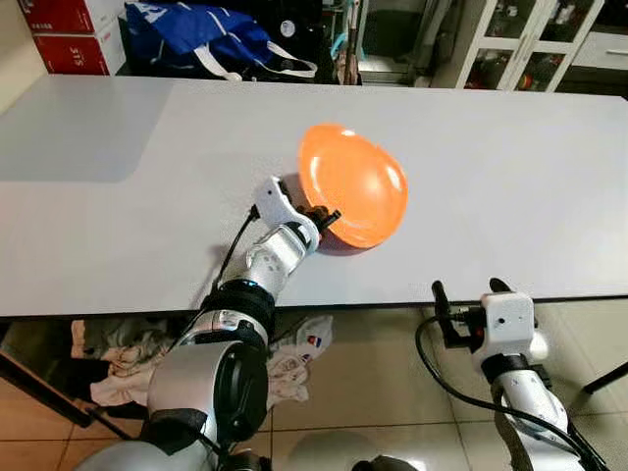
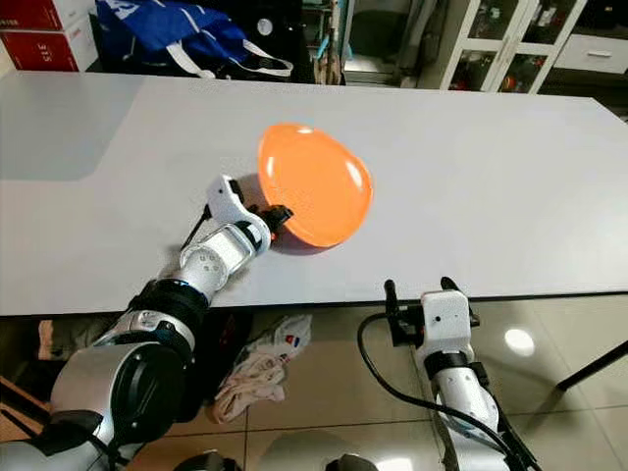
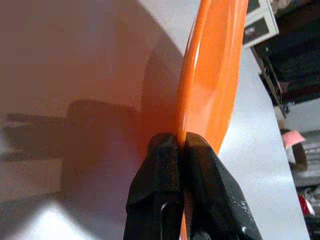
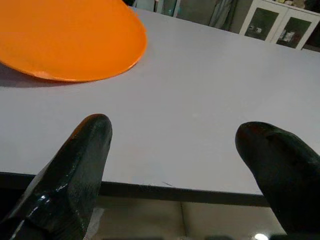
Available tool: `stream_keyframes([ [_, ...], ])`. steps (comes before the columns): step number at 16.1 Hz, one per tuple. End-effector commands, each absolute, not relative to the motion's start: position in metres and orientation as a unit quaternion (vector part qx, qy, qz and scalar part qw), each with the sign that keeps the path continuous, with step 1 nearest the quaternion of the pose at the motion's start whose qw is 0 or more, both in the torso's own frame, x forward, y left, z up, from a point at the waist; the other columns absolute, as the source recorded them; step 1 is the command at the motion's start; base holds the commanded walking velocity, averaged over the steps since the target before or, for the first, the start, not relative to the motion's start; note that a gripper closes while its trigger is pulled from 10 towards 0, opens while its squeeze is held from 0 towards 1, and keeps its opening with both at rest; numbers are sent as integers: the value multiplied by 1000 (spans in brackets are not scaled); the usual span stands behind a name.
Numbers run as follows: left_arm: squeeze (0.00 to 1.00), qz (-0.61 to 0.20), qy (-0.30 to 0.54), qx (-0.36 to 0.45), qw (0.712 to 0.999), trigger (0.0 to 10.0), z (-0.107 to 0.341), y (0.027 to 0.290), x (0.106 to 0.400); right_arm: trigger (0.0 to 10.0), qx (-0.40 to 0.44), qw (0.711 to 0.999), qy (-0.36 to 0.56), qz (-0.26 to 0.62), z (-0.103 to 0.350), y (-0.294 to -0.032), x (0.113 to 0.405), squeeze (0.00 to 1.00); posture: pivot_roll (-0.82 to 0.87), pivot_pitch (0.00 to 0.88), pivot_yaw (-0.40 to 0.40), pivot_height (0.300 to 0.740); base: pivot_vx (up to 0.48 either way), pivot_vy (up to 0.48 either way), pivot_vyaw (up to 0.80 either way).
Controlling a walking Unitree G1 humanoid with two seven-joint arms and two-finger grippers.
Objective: Setting the table
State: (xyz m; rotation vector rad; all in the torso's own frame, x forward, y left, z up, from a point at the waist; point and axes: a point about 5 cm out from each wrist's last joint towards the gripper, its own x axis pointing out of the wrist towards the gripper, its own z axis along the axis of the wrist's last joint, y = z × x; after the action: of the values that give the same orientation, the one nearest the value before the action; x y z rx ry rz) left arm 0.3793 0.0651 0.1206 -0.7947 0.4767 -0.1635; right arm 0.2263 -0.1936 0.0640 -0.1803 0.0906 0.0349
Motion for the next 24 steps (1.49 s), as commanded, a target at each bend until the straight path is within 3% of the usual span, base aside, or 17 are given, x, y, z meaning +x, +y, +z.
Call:
stream_keyframes([
  [1, 0, -73, 222, -378, 896, 0, 122, 65, 380, 10000, -97, 994, 45, 15, 66, -200, 223, 0, -97, 0, -64, 718, 0, 0, 0],
  [2, 0, -64, 222, -376, 897, 0, 121, 67, 381, 10000, -99, 994, 51, 16, 64, -202, 220, 0, -102, 0, -68, 718, 0, 0, 0],
  [3, 0, -51, 227, -372, 898, 5373, 117, 68, 380, 10000, -103, 993, 61, 19, 60, -206, 215, 0, -115, 0, -75, 718, 0, 0, 0],
  [4, 0, -40, 231, -367, 900, 10000, 114, 69, 379, 10000, -105, 992, 65, 20, 59, -208, 213, 0, -123, 0, -80, 718, 0, 0, 0],
  [10, 59, -12, 246, -344, 906, 10000, 108, 68, 377, 10000, -110, 991, 79, 19, 53, -218, 209, 0, -133, 0, -81, 718, 0, 0, 0],
  [12, 208, -13, 252, -337, 907, 10000, 107, 66, 376, 10000, -110, 991, 79, 20, 53, -218, 209, 0, -133, 0, -81, 718, 0, 0, 0],
  [13, 384, -15, 255, -329, 909, 10000, 107, 65, 376, 10000, -110, 991, 78, 20, 53, -219, 209, 0, -130, 0, -80, 718, 0, 0, 0],
  [18, 373, -12, 279, -317, 907, 10000, 100, 60, 371, 10000, -112, 991, 72, 24, 57, -214, 211, 0, -126, 0, -82, 718, 0, 0, 0],
  [20, 416, -12, 280, -315, 907, 10000, 100, 60, 371, 10000, -112, 991, 69, 25, 60, -213, 212, 0, -126, 0, -82, 718, 0, 0, 0],
  [21, 831, -12, 282, -313, 907, 10000, 100, 60, 371, 10000, -113, 991, 67, 26, 61, -212, 212, 0, -126, 0, -82, 718, 0, 0, 0],
  [22, 831, -12, 282, -314, 907, 10000, 100, 59, 371, 10000, -113, 991, 67, 26, 62, -211, 212, 0, -126, 0, -82, 718, 0, 0, 0],
  [23, 1000, -10, 287, -316, 904, 10000, 98, 58, 370, 10000, -114, 991, 66, 27, 63, -210, 212, 0, -127, 0, -83, 718, 0, 0, 0],
  [24, 1000, -10, 289, -317, 903, 10000, 98, 58, 369, 10000, -114, 991, 66, 27, 64, -210, 212, 0, -127, 0, -83, 718, 0, 0, 0],
])
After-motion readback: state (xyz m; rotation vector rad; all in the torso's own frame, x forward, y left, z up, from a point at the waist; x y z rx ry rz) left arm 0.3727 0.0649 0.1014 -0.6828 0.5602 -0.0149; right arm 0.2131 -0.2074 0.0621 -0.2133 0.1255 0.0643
